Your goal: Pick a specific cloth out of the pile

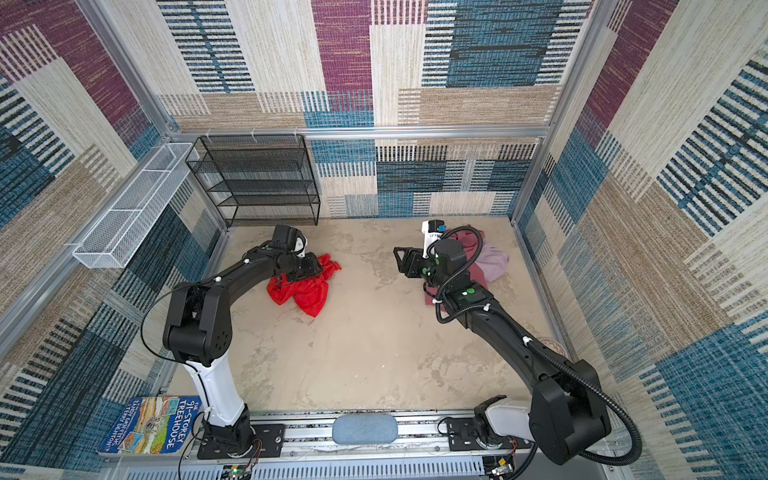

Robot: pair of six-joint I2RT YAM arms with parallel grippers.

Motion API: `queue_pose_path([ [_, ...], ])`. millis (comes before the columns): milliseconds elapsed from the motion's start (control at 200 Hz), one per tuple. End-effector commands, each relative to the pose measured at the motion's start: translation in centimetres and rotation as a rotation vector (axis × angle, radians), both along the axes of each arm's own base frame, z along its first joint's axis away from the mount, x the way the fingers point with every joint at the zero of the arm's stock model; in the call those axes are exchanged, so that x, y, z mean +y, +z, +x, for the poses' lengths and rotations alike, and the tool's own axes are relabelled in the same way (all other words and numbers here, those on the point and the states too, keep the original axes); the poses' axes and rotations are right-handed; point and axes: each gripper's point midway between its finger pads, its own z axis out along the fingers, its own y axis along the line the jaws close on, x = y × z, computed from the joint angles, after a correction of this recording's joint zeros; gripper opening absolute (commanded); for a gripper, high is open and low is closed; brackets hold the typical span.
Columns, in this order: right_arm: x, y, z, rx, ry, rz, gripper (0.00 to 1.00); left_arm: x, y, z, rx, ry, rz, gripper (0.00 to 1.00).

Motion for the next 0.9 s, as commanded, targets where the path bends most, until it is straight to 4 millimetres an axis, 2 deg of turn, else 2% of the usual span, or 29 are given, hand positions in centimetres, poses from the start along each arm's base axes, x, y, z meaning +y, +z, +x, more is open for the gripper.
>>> queue_pose_path([
  [0, -0.2, 0.6, 0.5, -0.020, -0.022, -0.006, 0.65, 2.3, -0.5, 1.4, -0.007, 0.075, 0.009, 0.43],
  [200, 0.0, 0.7, 1.2, -0.019, -0.021, -0.011, 0.65, 7.3, -0.7, 2.0, -0.008, 0.164, 0.031, 0.43],
  [421, 0.4, 0.8, 1.7, -0.014, -0.017, -0.004, 0.65, 10.5, 0.8, 2.7, -0.034, 0.203, 0.047, 0.43],
  [526, 0.3, 1.1, 1.8, -0.022, -0.022, -0.004, 0.65, 10.4, 2.5, 2.7, -0.072, 0.189, 0.032, 0.43],
  [641, 0.2, 1.6, 1.9, -0.034, -0.029, -0.014, 0.65, 9.0, 5.3, 2.5, -0.116, 0.152, -0.044, 0.43],
  [896, -0.1, 3.0, 1.9, -0.069, -0.037, -0.039, 0.65, 6.0, 12.3, -0.3, -0.255, 0.074, -0.094, 0.46],
])
